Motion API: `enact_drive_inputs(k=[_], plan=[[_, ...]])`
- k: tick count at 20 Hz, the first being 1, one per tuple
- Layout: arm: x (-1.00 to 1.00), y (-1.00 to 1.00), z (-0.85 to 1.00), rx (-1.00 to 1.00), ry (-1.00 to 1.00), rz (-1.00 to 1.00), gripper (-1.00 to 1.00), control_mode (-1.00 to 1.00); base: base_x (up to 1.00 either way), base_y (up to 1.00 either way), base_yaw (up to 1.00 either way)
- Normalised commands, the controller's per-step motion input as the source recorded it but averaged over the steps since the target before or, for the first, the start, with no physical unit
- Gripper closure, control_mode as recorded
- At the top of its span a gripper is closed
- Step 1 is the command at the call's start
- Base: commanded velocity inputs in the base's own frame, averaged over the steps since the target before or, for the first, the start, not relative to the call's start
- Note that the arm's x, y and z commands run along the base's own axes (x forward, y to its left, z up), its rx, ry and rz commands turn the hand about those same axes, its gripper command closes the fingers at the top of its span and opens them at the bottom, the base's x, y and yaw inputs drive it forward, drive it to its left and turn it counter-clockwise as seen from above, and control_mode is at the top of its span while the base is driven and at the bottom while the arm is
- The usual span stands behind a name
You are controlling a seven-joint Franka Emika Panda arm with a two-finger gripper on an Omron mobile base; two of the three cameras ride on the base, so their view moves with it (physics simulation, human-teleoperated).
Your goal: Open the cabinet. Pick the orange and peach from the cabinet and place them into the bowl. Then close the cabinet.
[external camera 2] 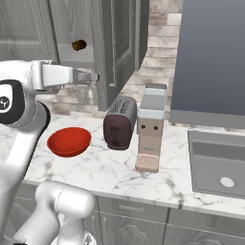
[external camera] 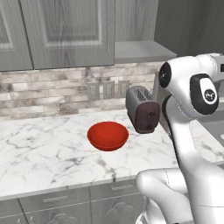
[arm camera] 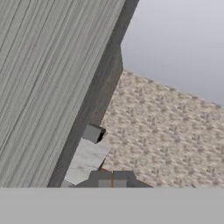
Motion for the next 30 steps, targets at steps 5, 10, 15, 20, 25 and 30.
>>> enact_drive_inputs(k=[5, 10, 15, 20, 25, 30], plan=[[-0.37, 0.0, 0.38, 0.0, 0.03, -0.16, 1.0, -1.0, 0.0, 0.0, 0.0], [-0.33, 0.14, 0.24, 0.0, 0.0, -0.16, 1.0, -1.0, 0.0, 0.0, 0.0], [-0.16, 0.33, 0.07, 0.0, 0.0, -0.15, 1.0, -1.0, 0.0, 0.0, 0.0], [-0.07, 0.53, 0.01, 0.0, 0.0, -0.13, 1.0, -1.0, 0.0, 0.0, 0.0], [-0.16, 0.63, 0.01, 0.0, 0.0, -0.12, 1.0, -1.0, 0.0, 0.0, 0.0], [-0.07, 0.55, 0.01, 0.0, 0.1, -0.03, 1.0, -1.0, 0.0, 0.0, 0.0]])
